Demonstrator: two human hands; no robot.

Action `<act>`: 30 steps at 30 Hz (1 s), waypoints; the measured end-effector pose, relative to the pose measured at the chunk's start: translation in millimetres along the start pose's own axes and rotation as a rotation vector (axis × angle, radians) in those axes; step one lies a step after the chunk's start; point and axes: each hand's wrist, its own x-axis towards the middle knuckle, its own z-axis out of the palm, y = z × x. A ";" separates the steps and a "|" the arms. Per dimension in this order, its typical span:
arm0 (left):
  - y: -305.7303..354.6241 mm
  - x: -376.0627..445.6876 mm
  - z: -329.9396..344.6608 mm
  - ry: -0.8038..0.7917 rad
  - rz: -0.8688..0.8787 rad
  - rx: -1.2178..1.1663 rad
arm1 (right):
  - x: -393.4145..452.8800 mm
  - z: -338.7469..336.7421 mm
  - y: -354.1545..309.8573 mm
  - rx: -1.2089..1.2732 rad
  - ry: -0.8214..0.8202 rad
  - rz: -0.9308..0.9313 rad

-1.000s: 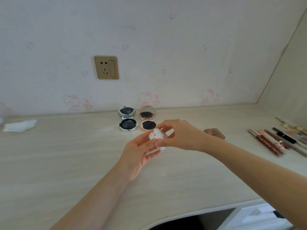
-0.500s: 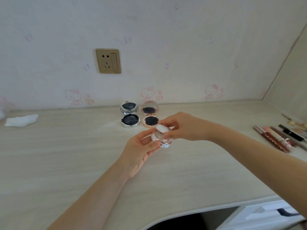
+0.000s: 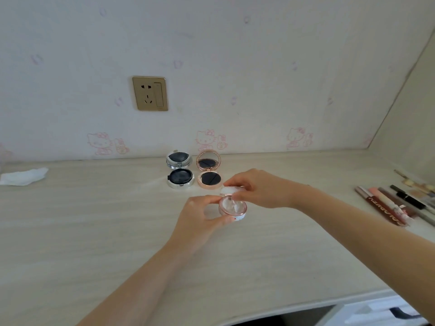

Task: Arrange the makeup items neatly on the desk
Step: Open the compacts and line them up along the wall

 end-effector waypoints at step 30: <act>-23.6 25.6 36.8 0.002 0.125 0.554 | 21.6 2.3 44.9 0.285 0.027 0.210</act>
